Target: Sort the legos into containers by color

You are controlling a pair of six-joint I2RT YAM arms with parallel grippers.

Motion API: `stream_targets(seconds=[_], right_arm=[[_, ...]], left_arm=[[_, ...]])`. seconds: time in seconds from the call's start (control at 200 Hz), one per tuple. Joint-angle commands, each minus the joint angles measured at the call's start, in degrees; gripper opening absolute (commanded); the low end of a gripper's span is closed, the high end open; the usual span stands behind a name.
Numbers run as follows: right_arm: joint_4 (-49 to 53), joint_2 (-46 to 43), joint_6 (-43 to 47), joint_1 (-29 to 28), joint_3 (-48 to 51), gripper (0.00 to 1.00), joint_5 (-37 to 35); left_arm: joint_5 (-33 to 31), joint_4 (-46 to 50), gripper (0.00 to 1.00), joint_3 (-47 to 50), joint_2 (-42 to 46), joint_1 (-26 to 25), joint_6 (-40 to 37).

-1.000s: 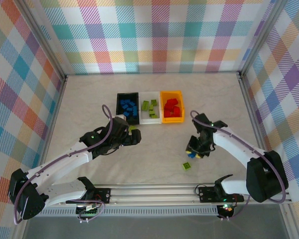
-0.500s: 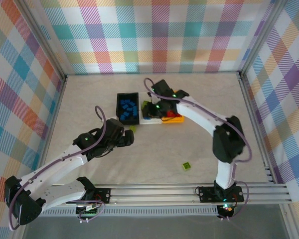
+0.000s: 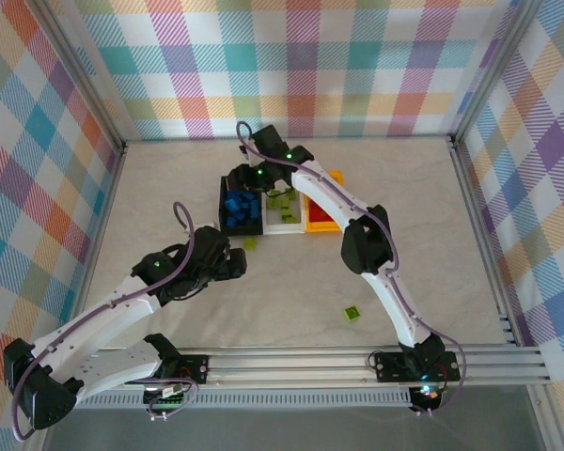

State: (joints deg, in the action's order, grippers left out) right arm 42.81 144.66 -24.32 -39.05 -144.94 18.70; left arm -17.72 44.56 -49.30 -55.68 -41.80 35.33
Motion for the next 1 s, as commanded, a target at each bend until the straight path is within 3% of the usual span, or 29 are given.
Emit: stream_targets(seconds=[0.0, 0.195, 0.375, 0.515, 0.76, 0.87, 0.995], right_arm=[[3.09, -0.26, 1.41, -0.33, -4.73, 0.57, 1.09], [3.7, -5.88, 1.79, 0.69, -1.13, 0.58, -4.75], [-12.65, -21.82, -1.75, 3.69, 26.96, 0.57, -4.2], [-17.63, -31.16, -2.22, 5.25, 41.47, 0.57, -3.71], [-20.85, -50.98, -5.2, 9.0, 68.44, 0.61, -9.89], [-20.79, -60.45, -5.71, 12.66, 79.42, 0.64, -13.37], [-20.07, -68.04, -7.27, 18.86, 88.46, 0.65, -12.0]], left_arm=[[-1.11, 1.2, 1.0, -2.29, 1.11, 0.52, -0.89], [2.5, -1.23, 1.0, -2.89, -0.72, 0.5, -2.7], [6.3, -4.17, 0.96, -3.96, -6.08, 0.32, -3.26], [8.45, -6.76, 0.96, -4.44, -8.56, -0.46, -3.68], [10.99, -12.15, 0.96, -9.35, -20.56, -9.38, -5.32], [13.46, -15.43, 0.96, -13.4, -28.08, -15.01, -8.79], [18.03, -17.74, 0.92, -19.47, -37.68, -20.85, -14.01]])
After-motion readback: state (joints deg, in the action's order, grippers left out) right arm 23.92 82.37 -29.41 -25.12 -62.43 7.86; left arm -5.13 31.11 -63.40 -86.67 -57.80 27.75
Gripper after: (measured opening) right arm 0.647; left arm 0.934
